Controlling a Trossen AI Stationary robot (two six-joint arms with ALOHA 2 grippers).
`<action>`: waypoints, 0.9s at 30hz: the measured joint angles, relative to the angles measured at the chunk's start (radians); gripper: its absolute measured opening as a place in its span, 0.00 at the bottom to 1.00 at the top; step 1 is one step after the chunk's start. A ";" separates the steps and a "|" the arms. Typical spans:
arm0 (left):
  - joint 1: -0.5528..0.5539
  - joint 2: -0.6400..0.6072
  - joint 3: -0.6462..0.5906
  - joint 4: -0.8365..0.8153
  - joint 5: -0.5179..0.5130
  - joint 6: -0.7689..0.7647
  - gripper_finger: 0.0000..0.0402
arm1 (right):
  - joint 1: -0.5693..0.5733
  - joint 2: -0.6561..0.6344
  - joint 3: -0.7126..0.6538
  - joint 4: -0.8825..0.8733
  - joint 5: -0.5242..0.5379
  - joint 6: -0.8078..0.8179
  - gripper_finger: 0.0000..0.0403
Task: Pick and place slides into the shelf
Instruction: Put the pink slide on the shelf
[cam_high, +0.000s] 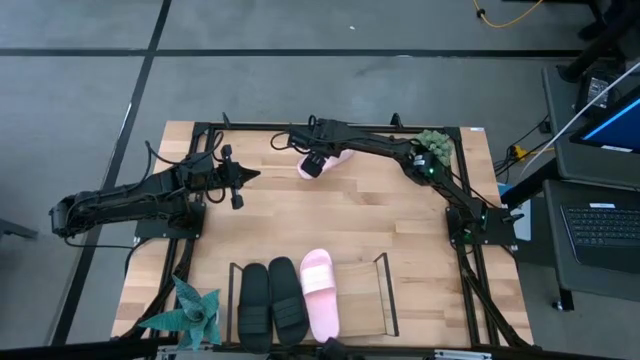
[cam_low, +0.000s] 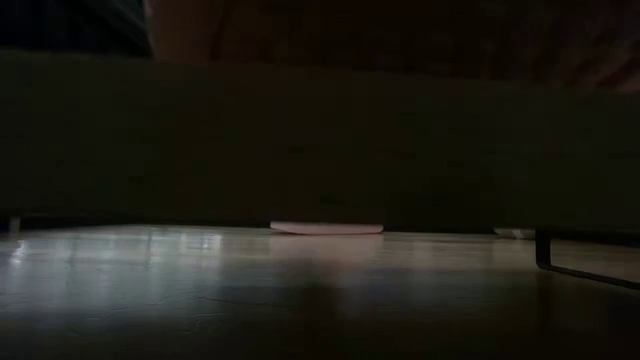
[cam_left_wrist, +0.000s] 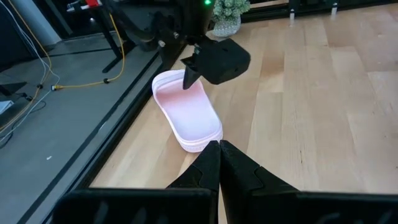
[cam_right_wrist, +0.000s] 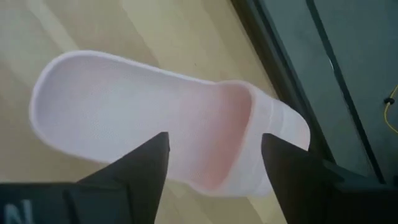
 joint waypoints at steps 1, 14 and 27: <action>0.000 0.000 0.000 0.000 0.000 0.000 0.00 | -0.001 0.006 0.000 0.005 0.003 0.002 0.64; 0.000 0.000 0.000 0.006 0.000 -0.003 0.00 | -0.042 0.027 -0.001 -0.002 0.041 0.026 0.64; 0.000 0.000 0.000 0.020 0.000 -0.007 0.00 | -0.064 0.040 -0.017 0.004 0.051 0.016 0.64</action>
